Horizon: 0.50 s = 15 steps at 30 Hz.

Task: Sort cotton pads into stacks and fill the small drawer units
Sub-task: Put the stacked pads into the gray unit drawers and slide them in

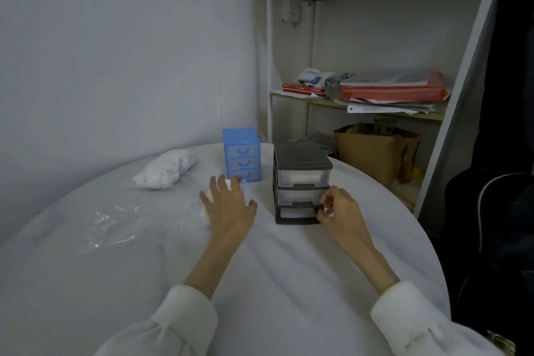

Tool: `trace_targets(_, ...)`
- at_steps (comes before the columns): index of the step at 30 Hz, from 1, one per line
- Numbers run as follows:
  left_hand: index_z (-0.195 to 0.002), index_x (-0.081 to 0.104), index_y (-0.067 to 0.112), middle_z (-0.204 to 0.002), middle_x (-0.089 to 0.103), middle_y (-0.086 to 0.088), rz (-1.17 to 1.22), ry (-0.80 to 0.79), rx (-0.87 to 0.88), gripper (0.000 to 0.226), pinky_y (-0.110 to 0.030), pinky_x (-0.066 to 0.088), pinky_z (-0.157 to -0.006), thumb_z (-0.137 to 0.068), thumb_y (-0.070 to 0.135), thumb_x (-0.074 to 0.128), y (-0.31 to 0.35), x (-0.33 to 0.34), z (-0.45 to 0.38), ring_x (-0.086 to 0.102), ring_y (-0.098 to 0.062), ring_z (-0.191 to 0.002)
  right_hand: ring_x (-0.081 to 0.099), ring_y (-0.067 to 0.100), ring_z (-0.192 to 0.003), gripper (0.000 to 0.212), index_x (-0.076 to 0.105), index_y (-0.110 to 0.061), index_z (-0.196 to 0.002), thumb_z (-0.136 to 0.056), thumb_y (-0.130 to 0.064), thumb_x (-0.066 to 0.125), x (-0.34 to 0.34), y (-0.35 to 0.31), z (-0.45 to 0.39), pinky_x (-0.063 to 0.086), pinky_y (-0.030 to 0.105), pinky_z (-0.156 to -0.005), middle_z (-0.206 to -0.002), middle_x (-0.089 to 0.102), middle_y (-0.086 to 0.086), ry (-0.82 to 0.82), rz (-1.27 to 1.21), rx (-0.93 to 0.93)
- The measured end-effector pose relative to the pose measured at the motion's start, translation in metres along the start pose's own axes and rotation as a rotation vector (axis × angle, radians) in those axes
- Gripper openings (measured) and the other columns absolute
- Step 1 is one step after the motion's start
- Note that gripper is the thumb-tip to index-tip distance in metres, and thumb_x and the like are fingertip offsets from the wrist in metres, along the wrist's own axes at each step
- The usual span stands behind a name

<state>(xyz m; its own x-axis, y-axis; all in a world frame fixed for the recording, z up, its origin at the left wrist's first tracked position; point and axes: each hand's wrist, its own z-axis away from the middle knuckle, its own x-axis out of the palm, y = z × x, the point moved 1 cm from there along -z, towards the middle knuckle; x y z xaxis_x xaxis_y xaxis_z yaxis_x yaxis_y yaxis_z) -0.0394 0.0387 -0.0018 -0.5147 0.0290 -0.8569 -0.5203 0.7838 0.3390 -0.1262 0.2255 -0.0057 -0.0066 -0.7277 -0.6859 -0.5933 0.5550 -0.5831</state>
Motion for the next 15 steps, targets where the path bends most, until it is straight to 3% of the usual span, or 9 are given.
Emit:
trace_targets(2,-0.147,0.014,0.019,-0.156,0.002,-0.019,-0.119,-0.162,-0.098,0.073,-0.055,0.002,-0.113,-0.091,0.052,0.046,-0.008,0.009,0.003,-0.005,-0.040,-0.143,0.047,0.011,-0.076,0.017,0.048,-0.014,-0.086,-0.085,-0.005,0.062,-0.001,-0.004,0.004,0.035,0.011,-0.064,-0.091,0.052,0.002,-0.043,0.000,-0.022)
trace_targets(6,-0.150,-0.006,0.021,-0.155,-0.004,-0.022,-0.180,-0.257,-0.126,0.081,-0.057,0.005,-0.112,-0.092,0.049,0.044,-0.005,0.015,0.008,0.000,-0.047,-0.140,0.054,0.012,-0.077,0.015,0.054,-0.015,-0.084,-0.083,-0.003,0.061,-0.002,-0.007,0.014,0.045,0.017,-0.069,-0.088,0.058,0.001,-0.143,0.000,-0.070)
trace_targets(10,-0.149,0.007,0.021,-0.152,0.005,-0.021,-0.242,-0.312,-0.122,0.073,-0.052,0.015,-0.111,-0.092,0.048,0.044,0.003,0.003,0.016,0.009,-0.044,-0.139,0.056,0.010,-0.081,0.014,0.056,-0.020,-0.085,-0.085,-0.007,0.061,-0.004,-0.015,0.022,0.048,0.019,-0.073,-0.092,0.059,-0.002,-0.237,0.015,-0.122)
trace_targets(15,-0.144,0.018,0.022,-0.144,0.019,-0.016,-0.256,-0.317,-0.097,0.079,-0.044,0.022,-0.106,-0.084,0.061,0.049,0.012,-0.011,0.044,0.017,-0.037,-0.133,0.056,0.010,-0.085,0.010,0.057,-0.021,-0.091,-0.087,-0.012,0.060,0.002,-0.031,0.034,0.048,0.020,-0.076,-0.097,0.059,-0.003,-0.306,-0.035,-0.128)
